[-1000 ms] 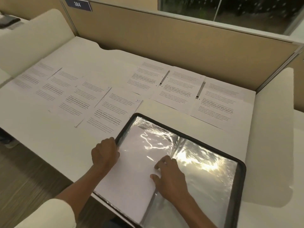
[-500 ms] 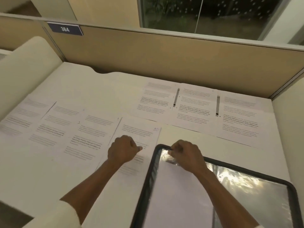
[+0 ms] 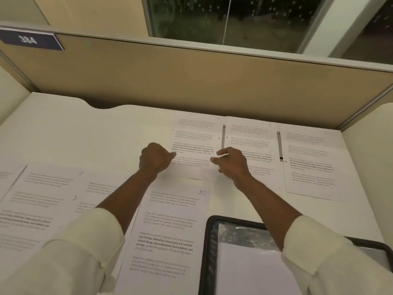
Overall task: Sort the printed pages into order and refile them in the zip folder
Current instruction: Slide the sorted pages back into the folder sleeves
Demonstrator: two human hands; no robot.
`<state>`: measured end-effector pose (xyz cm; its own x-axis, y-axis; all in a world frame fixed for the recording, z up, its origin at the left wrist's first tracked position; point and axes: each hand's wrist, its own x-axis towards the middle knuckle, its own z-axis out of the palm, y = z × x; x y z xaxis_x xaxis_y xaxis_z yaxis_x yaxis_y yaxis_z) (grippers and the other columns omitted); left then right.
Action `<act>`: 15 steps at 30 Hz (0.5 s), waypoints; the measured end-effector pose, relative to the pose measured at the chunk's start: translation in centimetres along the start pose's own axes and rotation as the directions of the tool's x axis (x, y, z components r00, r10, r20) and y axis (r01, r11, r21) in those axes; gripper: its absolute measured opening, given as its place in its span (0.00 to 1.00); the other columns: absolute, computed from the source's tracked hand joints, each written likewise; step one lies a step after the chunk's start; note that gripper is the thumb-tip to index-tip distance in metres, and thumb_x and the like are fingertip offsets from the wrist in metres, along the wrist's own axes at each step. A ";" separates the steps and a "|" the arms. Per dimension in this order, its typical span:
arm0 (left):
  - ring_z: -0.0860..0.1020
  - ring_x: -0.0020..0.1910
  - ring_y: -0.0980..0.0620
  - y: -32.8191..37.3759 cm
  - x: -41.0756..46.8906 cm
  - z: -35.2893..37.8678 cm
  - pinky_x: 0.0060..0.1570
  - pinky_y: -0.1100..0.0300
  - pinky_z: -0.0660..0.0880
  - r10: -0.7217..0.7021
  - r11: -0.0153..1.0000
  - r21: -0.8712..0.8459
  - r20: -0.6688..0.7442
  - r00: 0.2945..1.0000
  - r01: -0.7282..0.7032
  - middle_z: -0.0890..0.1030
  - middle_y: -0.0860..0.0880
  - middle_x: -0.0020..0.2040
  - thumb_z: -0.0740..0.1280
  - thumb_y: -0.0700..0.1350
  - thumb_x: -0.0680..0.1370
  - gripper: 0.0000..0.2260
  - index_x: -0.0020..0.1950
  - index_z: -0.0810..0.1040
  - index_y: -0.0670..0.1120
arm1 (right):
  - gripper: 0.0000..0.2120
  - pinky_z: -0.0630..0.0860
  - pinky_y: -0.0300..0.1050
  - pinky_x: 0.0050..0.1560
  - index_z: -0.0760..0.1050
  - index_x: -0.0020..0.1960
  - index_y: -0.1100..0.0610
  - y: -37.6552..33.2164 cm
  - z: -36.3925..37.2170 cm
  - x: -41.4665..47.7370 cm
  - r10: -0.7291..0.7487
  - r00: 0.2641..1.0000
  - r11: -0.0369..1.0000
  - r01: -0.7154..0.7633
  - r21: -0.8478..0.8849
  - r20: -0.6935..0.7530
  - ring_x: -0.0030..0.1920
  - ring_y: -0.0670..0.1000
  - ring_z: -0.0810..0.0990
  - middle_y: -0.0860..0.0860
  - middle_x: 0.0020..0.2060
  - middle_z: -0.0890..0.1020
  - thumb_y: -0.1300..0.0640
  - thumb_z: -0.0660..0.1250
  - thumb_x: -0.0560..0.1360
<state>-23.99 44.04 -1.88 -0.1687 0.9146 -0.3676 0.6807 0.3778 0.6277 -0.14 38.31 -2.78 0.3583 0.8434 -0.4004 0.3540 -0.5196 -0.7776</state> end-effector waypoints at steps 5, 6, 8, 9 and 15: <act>0.82 0.59 0.39 0.7 3.9 1.1 0.61 0.46 0.80 -0.062 0.998 0.021 -0.052 0.997 0.063 0.85 0.41 0.56 0.80 0.58 0.73 0.23 0.54 0.83 0.39 | 0.18 0.84 0.59 0.55 0.78 0.50 0.47 -0.5 0.7 3.8 0.060 0.993 0.996 -0.054 0.066 -0.101 0.49 0.55 0.86 0.47 0.53 0.84 0.46 0.82 0.67; 0.81 0.60 0.38 0.7 4.4 1.4 0.62 0.45 0.79 -0.068 0.997 0.042 -0.065 0.996 0.071 0.85 0.40 0.56 0.79 0.59 0.72 0.25 0.55 0.82 0.39 | 0.18 0.84 0.59 0.55 0.78 0.51 0.47 -0.6 0.8 4.2 0.069 0.992 0.995 -0.061 0.078 -0.110 0.50 0.55 0.86 0.47 0.54 0.83 0.46 0.82 0.67; 0.81 0.61 0.37 1.0 5.3 1.7 0.62 0.45 0.79 -0.087 0.995 0.042 -0.098 0.991 0.091 0.84 0.40 0.57 0.78 0.56 0.73 0.22 0.54 0.80 0.39 | 0.20 0.84 0.59 0.55 0.77 0.53 0.47 -0.7 1.2 4.9 0.083 0.990 0.994 -0.075 0.075 -0.115 0.50 0.54 0.86 0.47 0.54 0.83 0.47 0.83 0.67; 0.81 0.60 0.37 1.2 5.6 1.8 0.61 0.46 0.80 -0.109 0.994 0.014 -0.106 0.988 0.111 0.83 0.40 0.57 0.78 0.54 0.74 0.20 0.53 0.79 0.40 | 0.21 0.84 0.59 0.55 0.77 0.54 0.47 -0.8 1.4 5.1 0.090 0.989 0.994 -0.083 0.065 -0.116 0.50 0.54 0.86 0.47 0.54 0.83 0.47 0.83 0.67; 0.83 0.52 0.39 2.1 6.7 1.9 0.59 0.47 0.82 -0.252 0.948 -0.204 -0.012 0.968 0.245 0.79 0.44 0.48 0.81 0.51 0.72 0.19 0.48 0.75 0.42 | 0.23 0.84 0.57 0.54 0.76 0.55 0.47 -0.9 2.9 5.6 0.130 0.978 0.990 -0.120 0.069 -0.163 0.50 0.54 0.85 0.47 0.54 0.83 0.50 0.84 0.66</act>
<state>-22.29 50.71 -4.34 -0.3435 0.7914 -0.5057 0.4585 0.6113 0.6451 -0.92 43.89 -5.73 0.5376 0.7347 -0.4137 0.2480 -0.6067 -0.7552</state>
